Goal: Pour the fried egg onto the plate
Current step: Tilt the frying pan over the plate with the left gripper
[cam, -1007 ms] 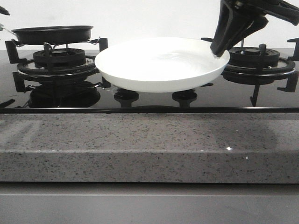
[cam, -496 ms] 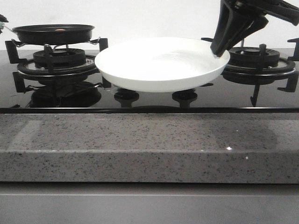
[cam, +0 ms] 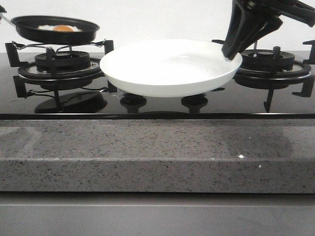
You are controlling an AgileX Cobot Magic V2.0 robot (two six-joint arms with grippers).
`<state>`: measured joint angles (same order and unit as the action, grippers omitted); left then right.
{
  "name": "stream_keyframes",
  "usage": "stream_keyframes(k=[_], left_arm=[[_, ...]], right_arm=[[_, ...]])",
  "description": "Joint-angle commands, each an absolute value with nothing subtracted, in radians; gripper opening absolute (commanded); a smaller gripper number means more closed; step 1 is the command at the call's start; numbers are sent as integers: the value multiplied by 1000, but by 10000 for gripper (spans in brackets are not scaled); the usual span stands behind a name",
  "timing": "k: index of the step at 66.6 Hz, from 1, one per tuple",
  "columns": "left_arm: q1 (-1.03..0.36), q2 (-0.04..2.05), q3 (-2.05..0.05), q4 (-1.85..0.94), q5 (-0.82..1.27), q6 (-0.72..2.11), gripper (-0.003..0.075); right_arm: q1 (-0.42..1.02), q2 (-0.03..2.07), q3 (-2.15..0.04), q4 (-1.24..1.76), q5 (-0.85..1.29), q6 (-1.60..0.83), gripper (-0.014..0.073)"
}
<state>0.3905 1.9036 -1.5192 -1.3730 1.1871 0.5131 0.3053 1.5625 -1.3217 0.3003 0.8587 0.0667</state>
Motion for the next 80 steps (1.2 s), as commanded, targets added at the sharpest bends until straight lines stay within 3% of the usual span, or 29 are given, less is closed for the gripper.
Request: stream_keyframes(k=[1,33,80], left_arm=[[395,1808,-1556,-1513,1285,516,-20],[333,1630,-1556,-1490,1257,627,-20],[-140,1429,-1556,-1117,884,872,-20]], right_arm=[[309,1516,-1346,311,820,60,-110],[309,1516,-1346,311,820,60,-110],[309,1516,-1346,311,820,60,-110]])
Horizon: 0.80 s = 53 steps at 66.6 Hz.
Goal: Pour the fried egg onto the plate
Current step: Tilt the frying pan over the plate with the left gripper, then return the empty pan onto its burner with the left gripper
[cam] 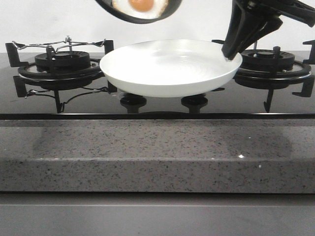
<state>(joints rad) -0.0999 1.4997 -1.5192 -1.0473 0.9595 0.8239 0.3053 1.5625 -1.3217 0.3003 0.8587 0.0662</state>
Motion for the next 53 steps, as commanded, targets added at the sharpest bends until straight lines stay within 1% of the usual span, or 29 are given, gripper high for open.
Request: stream_keyframes(k=[1,11,27,53], left_arm=[[-148,1424,-1556,-1111,880,890,-20],[-240,1390,-1556,-1039,831,1012,-20],[-347,1378,-1556,-794,719,1017,-20],[-352,1378,-1556,-761,719,1017,-20]], right_arm=[[309,1516,-1346,311,820,60,-110],[309,1516,-1346,311,820,60,-110],[309,1516,-1346,311,820,60,-110],[309,1516,-1346,311,820,60,-110]])
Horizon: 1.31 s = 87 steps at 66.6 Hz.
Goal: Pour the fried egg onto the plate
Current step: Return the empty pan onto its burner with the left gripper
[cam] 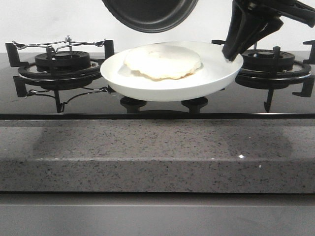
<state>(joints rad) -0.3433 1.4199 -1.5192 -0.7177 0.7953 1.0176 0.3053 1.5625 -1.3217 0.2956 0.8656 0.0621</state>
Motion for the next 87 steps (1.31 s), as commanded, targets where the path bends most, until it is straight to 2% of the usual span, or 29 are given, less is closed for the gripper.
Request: stream_keyframes(k=[1,18,33,42,54,68,87], left_arm=[[-352,1378,-1556,-761,718,1017,-20],[-265,1382,-1556,-764,697,830,-20],[-26,1421,-1556,-865,768,614,-20],[144,1496,-1554,-1050,916,604,-20],[297,1621,-1554,-1267,1062,604,-20],[384,1753,-1554,-1417,1167,586,-20],[394,1899,-1554,-1523,1240,560,-20]], right_arm=[[309,1516,-1346,311,820,60,-110],[309,1516,-1346,311,820,60,-110],[309,1516,-1346,311,820,60,-110],[309,1516,-1346,311,820,60,-110],[309,1516,-1346,311,820,60,-110],[309,1516,-1346,311,820,60,-110],[309,1516,-1346,311,820,60,-110]])
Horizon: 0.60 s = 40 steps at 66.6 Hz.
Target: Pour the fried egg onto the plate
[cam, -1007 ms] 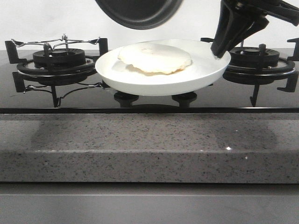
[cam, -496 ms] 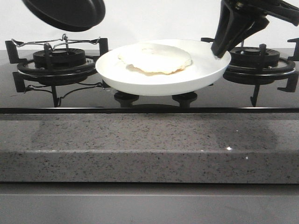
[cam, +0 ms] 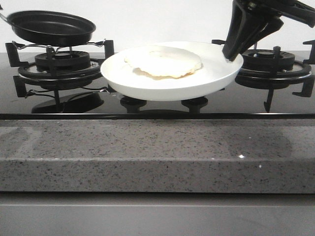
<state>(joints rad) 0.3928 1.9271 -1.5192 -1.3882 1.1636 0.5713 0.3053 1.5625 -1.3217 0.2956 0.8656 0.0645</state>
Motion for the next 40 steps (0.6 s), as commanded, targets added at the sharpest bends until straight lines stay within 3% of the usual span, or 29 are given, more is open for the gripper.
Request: stream_keyframes(k=[1,21,27,40], left_arm=[[394,1901,-1554,-1524,1243,560,-20],[394,1951,-1554,-1509,1264,560,11],[394,1954,-1554,-1505,1282,560,89],[394,1956,-1554,-1505,1283,568,356]], right_arm=[[309,1516,-1346,311,820,60,-110],[309,1516,-1346,311,820,60,-110],[308,1516,-1346,311,819,60,-110],[308,1516,-1346,311,819,60,-110]])
